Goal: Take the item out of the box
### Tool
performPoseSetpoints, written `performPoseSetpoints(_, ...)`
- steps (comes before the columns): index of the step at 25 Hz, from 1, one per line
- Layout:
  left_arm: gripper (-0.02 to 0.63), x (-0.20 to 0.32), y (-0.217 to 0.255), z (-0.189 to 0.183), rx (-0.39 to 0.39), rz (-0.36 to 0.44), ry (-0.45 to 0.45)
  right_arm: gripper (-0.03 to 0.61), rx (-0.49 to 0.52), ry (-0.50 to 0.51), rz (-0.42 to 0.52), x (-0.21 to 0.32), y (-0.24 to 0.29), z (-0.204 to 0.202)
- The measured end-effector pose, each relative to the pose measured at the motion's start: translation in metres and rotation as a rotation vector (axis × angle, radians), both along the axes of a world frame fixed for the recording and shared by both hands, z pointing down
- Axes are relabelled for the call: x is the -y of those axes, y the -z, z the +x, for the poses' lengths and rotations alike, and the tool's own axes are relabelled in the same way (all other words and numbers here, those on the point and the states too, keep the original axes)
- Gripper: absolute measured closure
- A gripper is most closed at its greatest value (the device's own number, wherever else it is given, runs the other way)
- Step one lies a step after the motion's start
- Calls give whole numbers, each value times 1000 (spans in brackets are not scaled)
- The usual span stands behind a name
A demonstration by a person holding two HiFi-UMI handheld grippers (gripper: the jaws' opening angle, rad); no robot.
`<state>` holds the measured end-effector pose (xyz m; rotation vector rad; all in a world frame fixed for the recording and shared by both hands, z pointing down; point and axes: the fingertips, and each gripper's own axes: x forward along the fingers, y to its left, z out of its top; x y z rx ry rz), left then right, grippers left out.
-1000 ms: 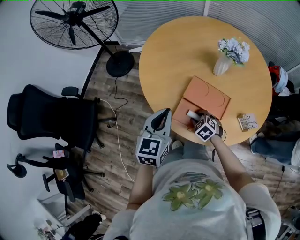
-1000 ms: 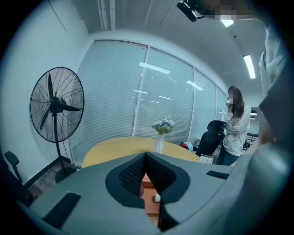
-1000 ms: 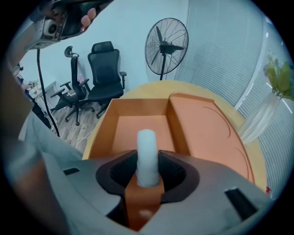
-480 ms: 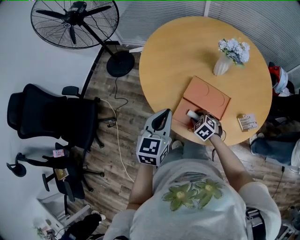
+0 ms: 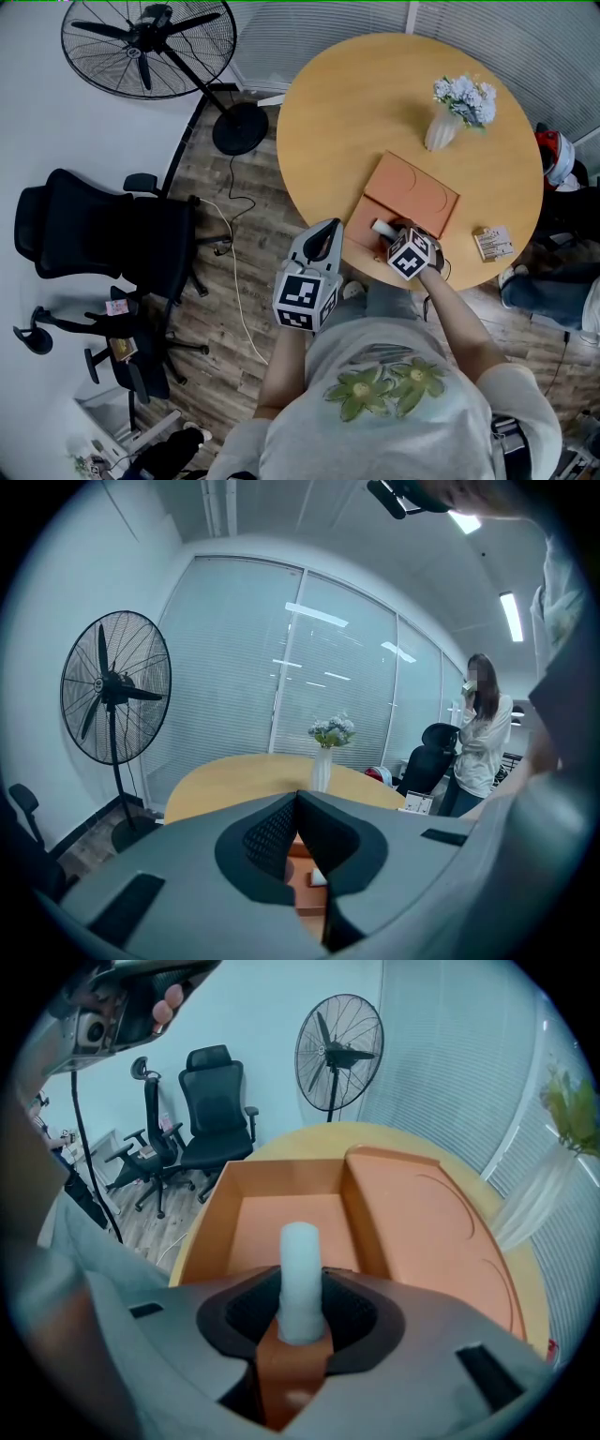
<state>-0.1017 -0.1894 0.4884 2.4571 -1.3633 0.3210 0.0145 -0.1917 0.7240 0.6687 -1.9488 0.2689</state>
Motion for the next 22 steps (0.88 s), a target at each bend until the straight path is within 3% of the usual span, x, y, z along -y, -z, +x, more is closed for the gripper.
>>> performPoseSetpoints(22,612,-3,-6,5,16,-13,-11,434,159,-45,62,11,46,-13)
